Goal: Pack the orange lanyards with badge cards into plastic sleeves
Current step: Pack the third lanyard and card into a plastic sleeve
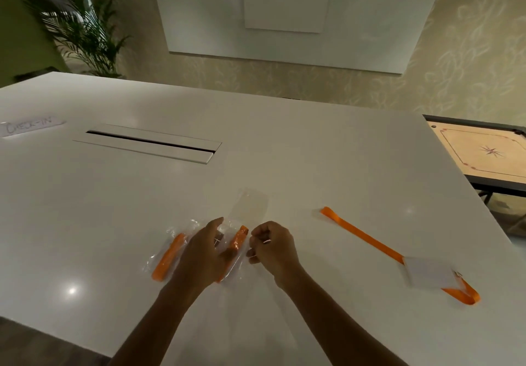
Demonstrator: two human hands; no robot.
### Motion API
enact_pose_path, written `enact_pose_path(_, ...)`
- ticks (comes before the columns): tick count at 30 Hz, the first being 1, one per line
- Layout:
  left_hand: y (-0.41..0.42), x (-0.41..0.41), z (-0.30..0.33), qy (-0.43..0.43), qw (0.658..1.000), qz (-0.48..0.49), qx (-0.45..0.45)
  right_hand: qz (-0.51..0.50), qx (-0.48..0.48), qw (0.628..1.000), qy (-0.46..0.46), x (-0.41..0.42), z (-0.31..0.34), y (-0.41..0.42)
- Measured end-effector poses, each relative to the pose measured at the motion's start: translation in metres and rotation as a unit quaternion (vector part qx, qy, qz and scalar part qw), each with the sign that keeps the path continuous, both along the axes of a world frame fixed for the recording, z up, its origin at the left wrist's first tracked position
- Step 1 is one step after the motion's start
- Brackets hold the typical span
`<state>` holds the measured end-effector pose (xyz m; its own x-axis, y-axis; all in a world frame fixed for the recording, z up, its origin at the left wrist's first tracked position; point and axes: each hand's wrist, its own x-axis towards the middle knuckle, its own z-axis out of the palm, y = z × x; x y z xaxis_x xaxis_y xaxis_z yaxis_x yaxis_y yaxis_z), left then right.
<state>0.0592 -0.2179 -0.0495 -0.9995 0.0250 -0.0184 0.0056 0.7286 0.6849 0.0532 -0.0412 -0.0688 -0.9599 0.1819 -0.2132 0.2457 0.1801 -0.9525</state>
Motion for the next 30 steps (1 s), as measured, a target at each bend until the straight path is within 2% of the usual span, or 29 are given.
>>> enact_pose_path(7,-0.019,-0.002,-0.009,-0.003,0.999,-0.005,-0.042,-0.01,0.013,1.0,-0.024,-0.012,-0.02,-0.024)
enact_pose_path(11,-0.024,-0.004,-0.013,-0.001,0.998,0.001,-0.069,0.014,0.105,0.994,0.004,-0.011,-0.028,-0.027)
enact_pose_path(14,-0.023,-0.003,-0.015,0.011,0.997,0.006,-0.082,0.063,0.194,0.978,0.05,-0.009,-0.032,-0.025)
enact_pose_path(20,-0.016,-0.001,-0.014,0.05,0.987,0.012,-0.152,0.098,0.267,0.953,0.1,-0.006,-0.033,-0.012)
enact_pose_path(25,0.012,-0.003,-0.011,0.083,0.986,-0.026,-0.141,0.11,0.371,0.905,0.176,0.001,-0.03,0.02)
enact_pose_path(30,0.058,0.001,-0.015,0.088,0.983,-0.09,-0.131,0.113,0.419,0.885,0.168,0.01,-0.017,0.068)
